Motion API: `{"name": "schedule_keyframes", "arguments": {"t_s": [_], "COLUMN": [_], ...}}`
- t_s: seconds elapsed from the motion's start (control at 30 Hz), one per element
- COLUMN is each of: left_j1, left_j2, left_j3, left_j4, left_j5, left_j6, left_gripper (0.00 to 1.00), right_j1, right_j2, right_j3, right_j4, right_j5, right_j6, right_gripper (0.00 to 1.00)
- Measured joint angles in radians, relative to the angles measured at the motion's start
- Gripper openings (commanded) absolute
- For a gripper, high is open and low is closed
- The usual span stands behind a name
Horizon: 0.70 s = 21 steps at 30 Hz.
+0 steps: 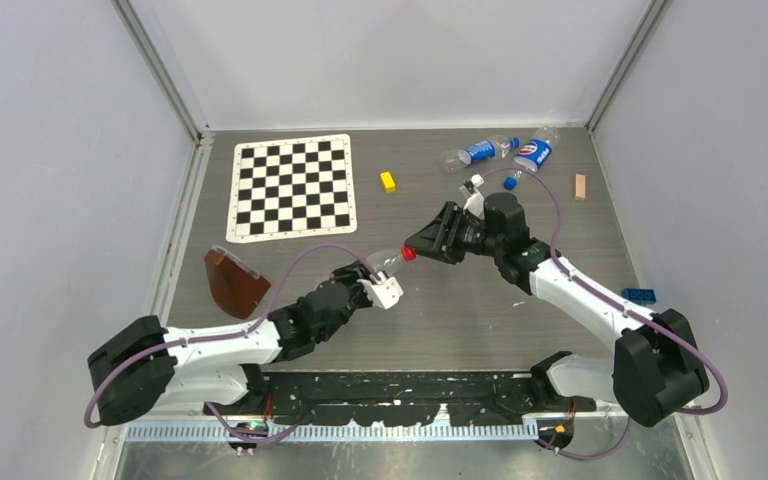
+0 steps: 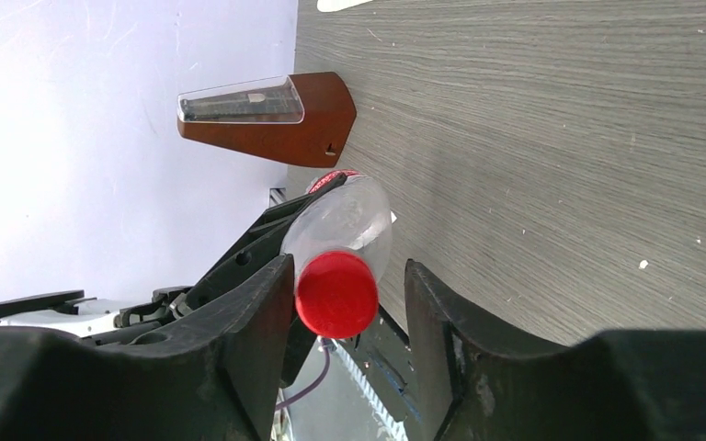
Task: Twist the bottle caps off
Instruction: Unscrew the bottle cap from the plastic bottle.
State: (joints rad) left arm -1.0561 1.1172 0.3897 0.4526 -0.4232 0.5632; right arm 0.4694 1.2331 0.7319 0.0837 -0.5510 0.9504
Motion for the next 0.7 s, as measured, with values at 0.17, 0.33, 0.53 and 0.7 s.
{"name": "schedule_keyframes", "arguments": {"t_s": [0.17, 0.33, 0.53, 0.7], "left_j1": [-0.011, -0.02, -0.024, -0.024], "left_j2": [0.035, 0.048, 0.058, 0.058], "left_j3": [0.0, 0.0, 0.001, 0.0], "left_j4": [0.009, 0.015, 0.023, 0.039], "left_j5": [-0.035, -0.049, -0.064, -0.073], "left_j6": [0.019, 0.025, 0.028, 0.038], "left_gripper": [0.02, 0.02, 0.02, 0.02], "right_j1": [0.0, 0.0, 0.0, 0.0], "right_j2": [0.0, 0.002, 0.023, 0.042], "right_j3": [0.0, 0.0, 0.0, 0.008], "right_j4": [0.0, 0.007, 0.012, -0.003], "right_j5": [0.0, -0.004, -0.01, -0.009], "right_j6": [0.0, 0.0, -0.003, -0.007], "right_gripper": [0.49, 0.54, 0.59, 0.52]}}
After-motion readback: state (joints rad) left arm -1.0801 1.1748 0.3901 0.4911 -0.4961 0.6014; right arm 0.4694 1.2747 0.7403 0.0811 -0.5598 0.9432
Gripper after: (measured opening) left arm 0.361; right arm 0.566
